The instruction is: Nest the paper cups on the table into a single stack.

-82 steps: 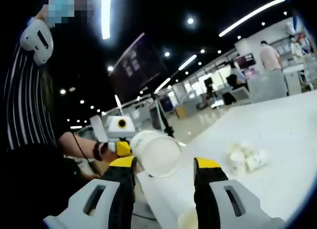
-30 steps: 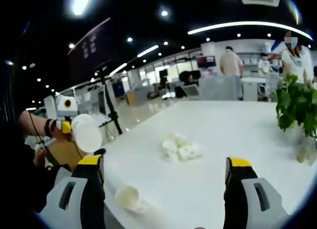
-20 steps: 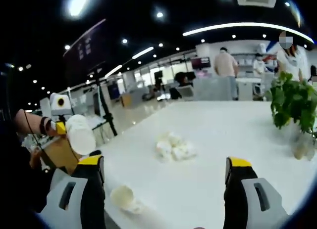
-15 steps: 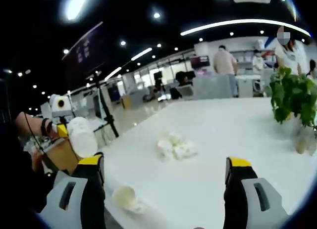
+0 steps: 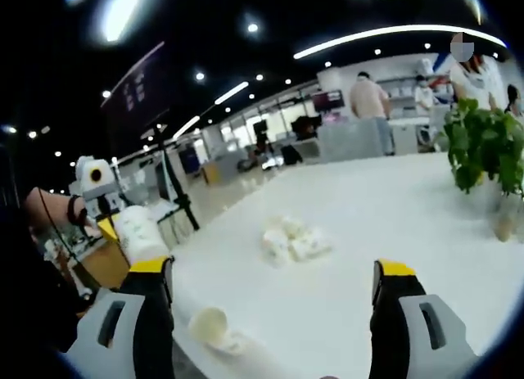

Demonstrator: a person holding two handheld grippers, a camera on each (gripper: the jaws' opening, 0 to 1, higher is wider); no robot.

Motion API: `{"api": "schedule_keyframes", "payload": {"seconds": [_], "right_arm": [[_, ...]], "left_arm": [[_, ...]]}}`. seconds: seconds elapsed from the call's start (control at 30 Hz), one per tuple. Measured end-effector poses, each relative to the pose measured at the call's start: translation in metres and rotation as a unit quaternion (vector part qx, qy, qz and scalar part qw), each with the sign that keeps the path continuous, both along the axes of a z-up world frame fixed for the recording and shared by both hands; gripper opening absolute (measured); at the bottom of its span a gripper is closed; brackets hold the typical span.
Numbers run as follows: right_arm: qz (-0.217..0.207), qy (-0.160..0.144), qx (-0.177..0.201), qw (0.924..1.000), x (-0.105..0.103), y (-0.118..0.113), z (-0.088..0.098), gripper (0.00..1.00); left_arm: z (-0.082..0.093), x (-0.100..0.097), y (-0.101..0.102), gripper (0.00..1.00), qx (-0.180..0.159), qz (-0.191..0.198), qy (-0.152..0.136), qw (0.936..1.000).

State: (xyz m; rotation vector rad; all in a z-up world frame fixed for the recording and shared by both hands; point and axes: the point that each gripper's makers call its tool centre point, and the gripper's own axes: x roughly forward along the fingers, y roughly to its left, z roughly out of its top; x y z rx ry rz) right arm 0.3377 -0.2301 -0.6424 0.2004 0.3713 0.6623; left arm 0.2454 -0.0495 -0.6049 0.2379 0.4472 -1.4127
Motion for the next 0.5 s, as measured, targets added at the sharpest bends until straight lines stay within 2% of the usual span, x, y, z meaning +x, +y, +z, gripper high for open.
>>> {"api": "schedule_keyframes", "payload": {"seconds": [0.2,0.3,0.4,0.5], "right_arm": [[0.006,0.007,0.005,0.9999,-0.003,0.001,-0.005,0.99],[0.005,0.009,0.009,0.9999,-0.004,0.001,-0.007,0.99],[0.003,0.011,0.013,0.9999,-0.003,0.0,-0.01,0.99],[0.008,0.007,0.003,0.9999,-0.004,0.0,-0.011,0.99]], "left_arm": [[-0.006,0.002,-0.002,0.0,0.034,-0.011,-0.02,0.9992],[-0.01,0.001,-0.003,0.0,0.06,-0.026,-0.034,0.9973],[-0.011,0.002,-0.005,0.0,0.071,-0.035,-0.04,0.9961],[-0.017,0.004,-0.006,0.0,0.098,-0.046,-0.05,0.9929]]}}
